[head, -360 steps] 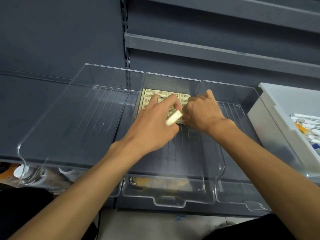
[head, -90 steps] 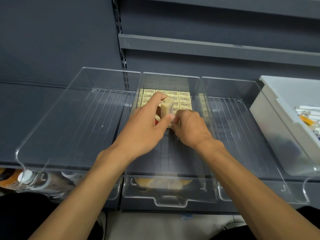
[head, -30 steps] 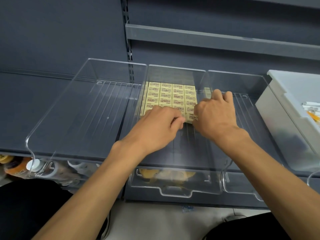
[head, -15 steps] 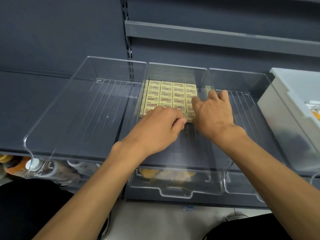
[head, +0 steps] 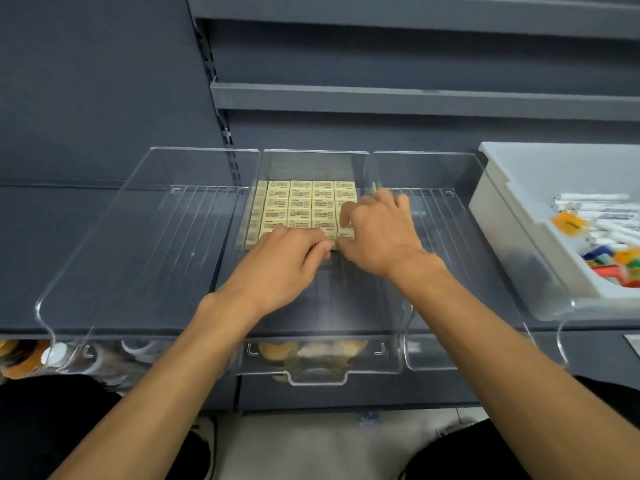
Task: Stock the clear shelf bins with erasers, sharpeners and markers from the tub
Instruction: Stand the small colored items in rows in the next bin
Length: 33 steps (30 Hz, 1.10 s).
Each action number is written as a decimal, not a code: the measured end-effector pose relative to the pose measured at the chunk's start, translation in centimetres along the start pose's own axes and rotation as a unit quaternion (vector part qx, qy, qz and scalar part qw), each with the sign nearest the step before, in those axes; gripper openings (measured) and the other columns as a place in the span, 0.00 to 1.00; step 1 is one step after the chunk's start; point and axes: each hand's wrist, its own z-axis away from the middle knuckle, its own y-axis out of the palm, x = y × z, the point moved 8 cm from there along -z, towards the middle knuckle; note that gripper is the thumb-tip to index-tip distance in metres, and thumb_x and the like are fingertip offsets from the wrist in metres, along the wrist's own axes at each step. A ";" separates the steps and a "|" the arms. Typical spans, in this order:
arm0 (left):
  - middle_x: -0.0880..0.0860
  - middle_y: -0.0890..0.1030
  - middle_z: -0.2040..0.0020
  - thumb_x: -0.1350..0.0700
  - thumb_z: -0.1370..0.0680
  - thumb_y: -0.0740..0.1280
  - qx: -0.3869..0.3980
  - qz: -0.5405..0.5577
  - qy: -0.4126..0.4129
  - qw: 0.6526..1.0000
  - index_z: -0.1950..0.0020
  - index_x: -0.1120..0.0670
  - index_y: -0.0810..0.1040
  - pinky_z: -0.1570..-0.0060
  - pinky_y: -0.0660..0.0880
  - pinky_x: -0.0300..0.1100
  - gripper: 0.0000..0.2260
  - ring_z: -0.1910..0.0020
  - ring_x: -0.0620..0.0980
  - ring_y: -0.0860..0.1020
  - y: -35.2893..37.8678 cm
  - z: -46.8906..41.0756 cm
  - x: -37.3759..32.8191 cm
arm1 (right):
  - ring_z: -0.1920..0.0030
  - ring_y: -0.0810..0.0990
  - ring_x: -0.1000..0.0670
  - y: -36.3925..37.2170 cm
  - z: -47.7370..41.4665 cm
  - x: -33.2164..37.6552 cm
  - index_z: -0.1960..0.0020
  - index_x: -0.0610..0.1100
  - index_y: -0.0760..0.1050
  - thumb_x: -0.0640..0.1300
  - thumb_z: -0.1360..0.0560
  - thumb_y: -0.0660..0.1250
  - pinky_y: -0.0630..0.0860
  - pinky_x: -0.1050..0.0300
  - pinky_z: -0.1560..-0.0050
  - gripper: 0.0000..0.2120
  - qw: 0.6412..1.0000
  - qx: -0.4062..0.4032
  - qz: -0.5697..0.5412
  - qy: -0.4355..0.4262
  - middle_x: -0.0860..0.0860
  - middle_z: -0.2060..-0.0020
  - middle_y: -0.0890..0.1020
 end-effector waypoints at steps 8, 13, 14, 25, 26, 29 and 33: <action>0.43 0.76 0.69 0.55 0.19 0.64 -0.004 0.059 0.070 0.996 0.55 0.47 0.79 0.65 0.66 0.36 0.07 0.67 0.41 0.74 1.1 -0.9 -5.8 | 0.44 0.77 0.50 -5.6 6.7 -8.0 0.41 0.47 0.75 0.48 0.24 0.68 0.71 0.54 0.41 0.13 0.955 -0.032 -0.295 0.021 0.50 0.47 0.80; 0.47 0.80 0.64 0.60 0.22 0.66 -0.016 0.092 0.142 0.985 0.52 0.49 0.79 0.62 0.68 0.30 0.06 0.66 0.38 0.74 1.1 -4.5 -13.1 | 0.47 0.73 0.55 -9.0 9.6 -15.3 0.36 0.47 0.74 0.48 0.23 0.68 0.66 0.63 0.49 0.17 0.967 -0.038 -0.245 0.062 0.50 0.41 0.78; 0.47 0.80 0.63 0.60 0.22 0.66 -0.019 0.097 0.150 0.984 0.52 0.48 0.79 0.60 0.70 0.33 0.06 0.66 0.39 0.74 1.2 -5.3 -14.4 | 0.45 0.73 0.54 -9.5 10.1 -17.0 0.36 0.48 0.73 0.49 0.23 0.67 0.66 0.62 0.48 0.17 0.966 -0.040 -0.241 0.083 0.50 0.40 0.77; 0.51 0.81 0.57 0.62 0.21 0.60 0.051 0.052 0.201 0.977 0.50 0.51 0.80 0.66 0.70 0.32 0.11 0.62 0.44 0.76 7.0 -15.3 -27.2 | 0.36 0.74 0.45 -7.9 13.1 -32.0 0.33 0.48 0.71 0.54 0.21 0.62 0.69 0.53 0.40 0.19 0.938 0.007 -0.235 0.253 0.46 0.34 0.74; 0.51 0.81 0.58 0.61 0.21 0.60 0.066 0.039 0.201 0.977 0.49 0.51 0.80 0.65 0.71 0.34 0.10 0.61 0.46 0.76 7.9 -16.1 -27.8 | 0.36 0.74 0.45 -7.6 13.2 -32.8 0.33 0.48 0.72 0.54 0.21 0.62 0.69 0.53 0.40 0.19 0.936 0.008 -0.238 0.260 0.46 0.34 0.74; 0.43 0.73 0.61 0.58 0.22 0.64 0.120 -0.033 0.188 0.974 0.50 0.50 0.78 0.63 0.67 0.39 0.05 0.60 0.47 0.74 11.3 -18.4 -28.7 | 0.40 0.75 0.46 -6.5 13.1 -34.9 0.34 0.50 0.72 0.53 0.20 0.61 0.70 0.55 0.44 0.16 0.925 0.031 -0.268 0.269 0.46 0.33 0.74; 0.44 0.70 0.57 0.49 0.23 0.69 0.271 -0.117 0.185 0.938 0.44 0.47 0.76 0.55 0.69 0.41 0.09 0.57 0.45 0.72 17.0 -19.9 -28.5 | 0.39 0.74 0.47 -5.2 12.1 -36.3 0.33 0.52 0.71 0.53 0.20 0.61 0.68 0.55 0.44 0.16 0.920 0.053 -0.280 0.268 0.48 0.33 0.74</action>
